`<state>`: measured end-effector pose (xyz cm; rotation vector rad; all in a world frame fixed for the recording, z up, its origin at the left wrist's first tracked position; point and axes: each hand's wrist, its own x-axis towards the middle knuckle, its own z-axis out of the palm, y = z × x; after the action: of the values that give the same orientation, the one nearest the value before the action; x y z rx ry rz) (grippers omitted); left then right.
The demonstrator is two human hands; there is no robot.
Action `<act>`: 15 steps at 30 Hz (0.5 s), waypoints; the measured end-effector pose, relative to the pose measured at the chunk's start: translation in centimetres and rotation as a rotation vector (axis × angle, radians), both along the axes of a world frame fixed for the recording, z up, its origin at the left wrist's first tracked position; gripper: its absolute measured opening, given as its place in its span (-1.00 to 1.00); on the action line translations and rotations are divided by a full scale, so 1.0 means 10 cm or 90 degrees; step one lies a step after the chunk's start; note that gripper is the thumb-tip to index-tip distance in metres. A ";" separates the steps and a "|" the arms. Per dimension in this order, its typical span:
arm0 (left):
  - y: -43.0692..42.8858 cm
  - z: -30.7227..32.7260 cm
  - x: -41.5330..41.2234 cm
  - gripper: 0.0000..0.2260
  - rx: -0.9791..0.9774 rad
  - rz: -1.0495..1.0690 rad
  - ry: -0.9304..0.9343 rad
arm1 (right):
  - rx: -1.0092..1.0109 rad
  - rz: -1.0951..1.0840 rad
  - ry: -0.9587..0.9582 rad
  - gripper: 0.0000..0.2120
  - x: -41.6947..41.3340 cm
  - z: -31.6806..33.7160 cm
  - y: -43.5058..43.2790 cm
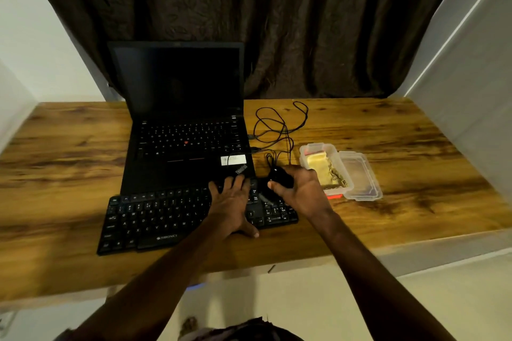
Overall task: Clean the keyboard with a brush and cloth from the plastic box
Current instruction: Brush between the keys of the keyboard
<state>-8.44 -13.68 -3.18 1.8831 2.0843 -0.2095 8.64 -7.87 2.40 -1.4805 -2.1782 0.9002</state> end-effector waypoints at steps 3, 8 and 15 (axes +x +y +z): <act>0.01 0.01 0.00 0.24 -0.012 0.005 -0.005 | -0.026 -0.014 -0.036 -0.64 0.04 0.03 0.02; -0.01 0.02 0.00 0.25 -0.005 0.005 -0.005 | -0.015 -0.064 0.010 -0.68 -0.04 0.06 0.01; -0.01 0.02 0.00 0.25 0.005 0.003 -0.008 | 0.028 -0.089 0.019 -0.71 -0.10 -0.04 -0.15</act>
<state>-8.42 -13.83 -2.99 1.8792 2.0844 -0.1872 7.67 -9.32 1.96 -1.5662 -2.0321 0.8162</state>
